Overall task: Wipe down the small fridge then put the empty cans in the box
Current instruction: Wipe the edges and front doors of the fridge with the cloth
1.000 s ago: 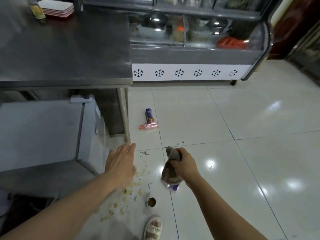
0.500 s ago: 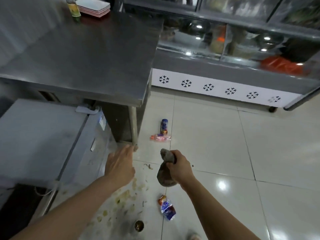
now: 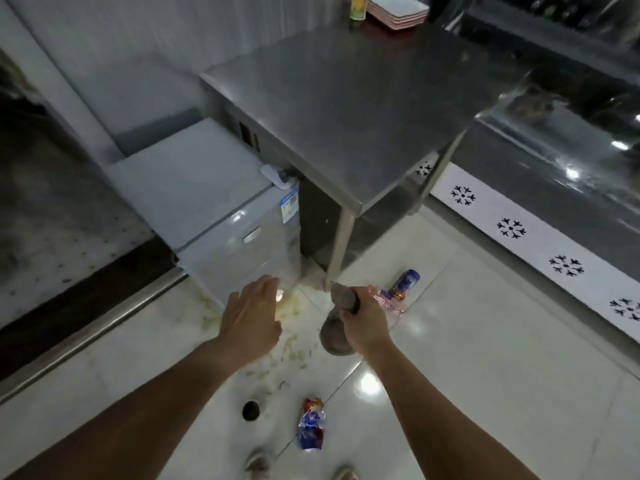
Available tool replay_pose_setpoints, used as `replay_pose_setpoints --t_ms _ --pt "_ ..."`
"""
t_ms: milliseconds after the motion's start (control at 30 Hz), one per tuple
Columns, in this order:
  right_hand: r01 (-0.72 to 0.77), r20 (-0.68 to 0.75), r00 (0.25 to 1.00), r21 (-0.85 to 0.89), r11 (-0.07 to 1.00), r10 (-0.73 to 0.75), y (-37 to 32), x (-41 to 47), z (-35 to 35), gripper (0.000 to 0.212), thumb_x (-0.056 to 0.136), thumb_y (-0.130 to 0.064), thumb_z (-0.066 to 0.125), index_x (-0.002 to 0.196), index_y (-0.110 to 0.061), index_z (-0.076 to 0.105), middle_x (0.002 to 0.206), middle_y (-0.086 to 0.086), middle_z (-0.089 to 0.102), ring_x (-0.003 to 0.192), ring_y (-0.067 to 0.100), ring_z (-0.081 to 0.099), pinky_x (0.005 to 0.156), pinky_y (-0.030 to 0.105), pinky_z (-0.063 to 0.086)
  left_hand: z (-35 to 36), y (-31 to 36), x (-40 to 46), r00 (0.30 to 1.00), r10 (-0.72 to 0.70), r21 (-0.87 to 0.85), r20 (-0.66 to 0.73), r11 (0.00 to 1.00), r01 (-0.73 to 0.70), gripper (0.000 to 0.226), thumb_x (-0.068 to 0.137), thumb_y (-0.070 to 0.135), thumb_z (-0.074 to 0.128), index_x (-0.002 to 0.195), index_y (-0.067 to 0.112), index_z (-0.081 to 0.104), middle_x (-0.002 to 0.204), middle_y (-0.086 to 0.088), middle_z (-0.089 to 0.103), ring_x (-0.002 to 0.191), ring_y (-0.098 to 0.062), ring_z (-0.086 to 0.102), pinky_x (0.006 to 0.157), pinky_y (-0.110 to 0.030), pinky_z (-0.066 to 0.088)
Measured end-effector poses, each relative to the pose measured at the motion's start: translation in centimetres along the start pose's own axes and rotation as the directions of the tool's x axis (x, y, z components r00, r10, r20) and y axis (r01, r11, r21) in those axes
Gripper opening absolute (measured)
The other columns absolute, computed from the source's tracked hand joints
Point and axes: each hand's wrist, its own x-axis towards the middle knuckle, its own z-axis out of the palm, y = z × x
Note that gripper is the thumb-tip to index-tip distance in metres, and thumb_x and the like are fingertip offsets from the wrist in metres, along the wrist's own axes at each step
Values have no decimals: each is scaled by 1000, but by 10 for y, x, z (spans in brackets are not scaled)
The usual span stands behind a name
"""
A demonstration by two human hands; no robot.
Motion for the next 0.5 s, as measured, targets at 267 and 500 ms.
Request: replay_pose_setpoints --t_ms 267,500 --pt "228 45 972 63 972 -231 -70 20 59 17 91 -7 53 104 -11 42 107 13 57 94 23 57 82 26 48 -18 -72 -8 966 -229 -96 -124 971 218 74 88 24 58 148 14 15 153 -3 26 139 -20 28 113 -35 24" --pt "467 102 882 -54 883 -460 -121 49 124 35 90 -9 53 124 -11 46 123 7 47 109 20 51 86 15 35 -22 -135 11 906 -383 -210 -179 915 345 77 84 21 62 146 16 18 150 -5 30 137 -23 31 113 -38 27"
